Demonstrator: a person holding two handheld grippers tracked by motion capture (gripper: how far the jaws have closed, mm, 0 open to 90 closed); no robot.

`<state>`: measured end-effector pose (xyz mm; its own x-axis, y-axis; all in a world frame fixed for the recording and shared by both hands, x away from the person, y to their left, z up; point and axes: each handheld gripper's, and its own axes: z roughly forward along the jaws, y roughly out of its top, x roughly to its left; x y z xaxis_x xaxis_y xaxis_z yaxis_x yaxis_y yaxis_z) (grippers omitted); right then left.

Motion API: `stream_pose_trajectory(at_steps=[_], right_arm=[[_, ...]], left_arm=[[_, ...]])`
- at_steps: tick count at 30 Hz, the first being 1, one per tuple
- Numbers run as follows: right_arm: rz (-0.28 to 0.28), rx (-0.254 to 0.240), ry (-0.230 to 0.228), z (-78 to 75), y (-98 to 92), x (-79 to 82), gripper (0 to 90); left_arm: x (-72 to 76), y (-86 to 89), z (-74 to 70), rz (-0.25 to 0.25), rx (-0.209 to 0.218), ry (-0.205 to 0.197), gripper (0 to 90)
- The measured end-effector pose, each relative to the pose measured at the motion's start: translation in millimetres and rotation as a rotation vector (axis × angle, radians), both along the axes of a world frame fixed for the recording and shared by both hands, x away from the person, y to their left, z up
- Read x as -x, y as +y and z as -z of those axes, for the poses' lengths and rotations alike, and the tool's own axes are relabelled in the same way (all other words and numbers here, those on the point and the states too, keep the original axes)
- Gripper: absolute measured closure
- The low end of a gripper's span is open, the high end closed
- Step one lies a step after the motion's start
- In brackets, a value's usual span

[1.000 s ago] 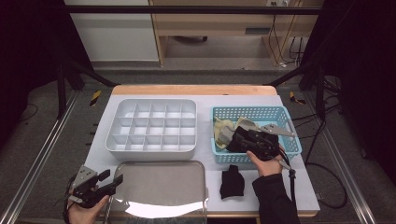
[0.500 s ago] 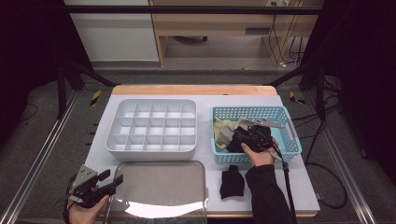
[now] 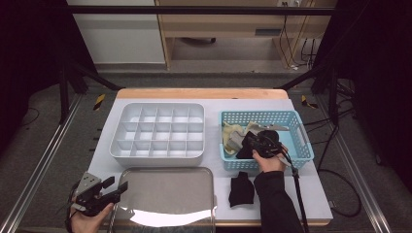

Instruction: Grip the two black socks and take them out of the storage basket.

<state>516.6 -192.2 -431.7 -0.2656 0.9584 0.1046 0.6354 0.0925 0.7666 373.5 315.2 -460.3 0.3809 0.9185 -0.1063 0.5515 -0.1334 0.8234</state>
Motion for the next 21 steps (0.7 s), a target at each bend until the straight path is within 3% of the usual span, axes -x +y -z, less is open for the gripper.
stream_pose_trajectory(at_steps=[3,7,14,21], right_arm=[[-0.012,-0.020,0.006,1.3,-1.8,0.8,86.2],[-0.038,-0.056,-0.016,-3.0,-4.0,3.9,86.9],[-0.065,-0.147,-0.100,-20.8,-13.8,17.5,87.1],[-0.097,-0.176,-0.184,-40.9,-22.9,29.3,87.2]], left_arm=[[-0.1,0.3,0.1,-0.001,0.002,0.002,40.8],[-0.1,0.4,0.1,-0.001,0.003,0.001,40.8],[-0.2,0.1,0.2,-0.002,0.001,0.001,40.8],[-0.1,0.0,0.2,-0.002,-0.002,0.002,40.8]])
